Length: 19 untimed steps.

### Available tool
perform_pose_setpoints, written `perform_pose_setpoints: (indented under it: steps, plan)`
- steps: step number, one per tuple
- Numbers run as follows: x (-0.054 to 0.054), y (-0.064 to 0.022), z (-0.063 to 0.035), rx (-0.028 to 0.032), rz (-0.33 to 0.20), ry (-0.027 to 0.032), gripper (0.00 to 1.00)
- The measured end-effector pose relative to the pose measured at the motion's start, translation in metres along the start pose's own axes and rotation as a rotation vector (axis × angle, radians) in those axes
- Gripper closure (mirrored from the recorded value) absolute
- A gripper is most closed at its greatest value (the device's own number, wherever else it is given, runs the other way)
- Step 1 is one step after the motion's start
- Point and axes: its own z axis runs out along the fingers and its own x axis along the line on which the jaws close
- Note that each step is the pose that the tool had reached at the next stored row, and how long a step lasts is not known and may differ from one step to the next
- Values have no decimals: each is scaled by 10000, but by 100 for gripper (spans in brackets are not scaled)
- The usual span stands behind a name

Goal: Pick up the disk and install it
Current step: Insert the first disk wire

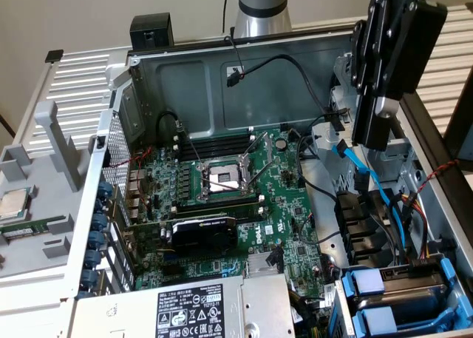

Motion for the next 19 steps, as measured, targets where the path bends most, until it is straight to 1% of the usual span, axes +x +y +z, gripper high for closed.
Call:
perform_pose_setpoints:
  steps: [3,6,7,8,10,11,15,16,17,19]
  plan:
    - [-30,2,43,-118,158,-20,63]
    - [-52,5,75,-275,288,-27,63]
    - [-56,6,81,-317,318,-24,63]
    - [-59,9,86,-349,343,-9,63]
    - [-62,26,96,-361,387,66,63]
    - [-62,30,97,-362,395,87,63]
    - [-62,30,97,-361,394,87,63]
    - [-64,29,100,-361,401,105,63]
    - [-65,29,102,-359,438,215,63]
    - [-65,29,101,-352,539,528,63]
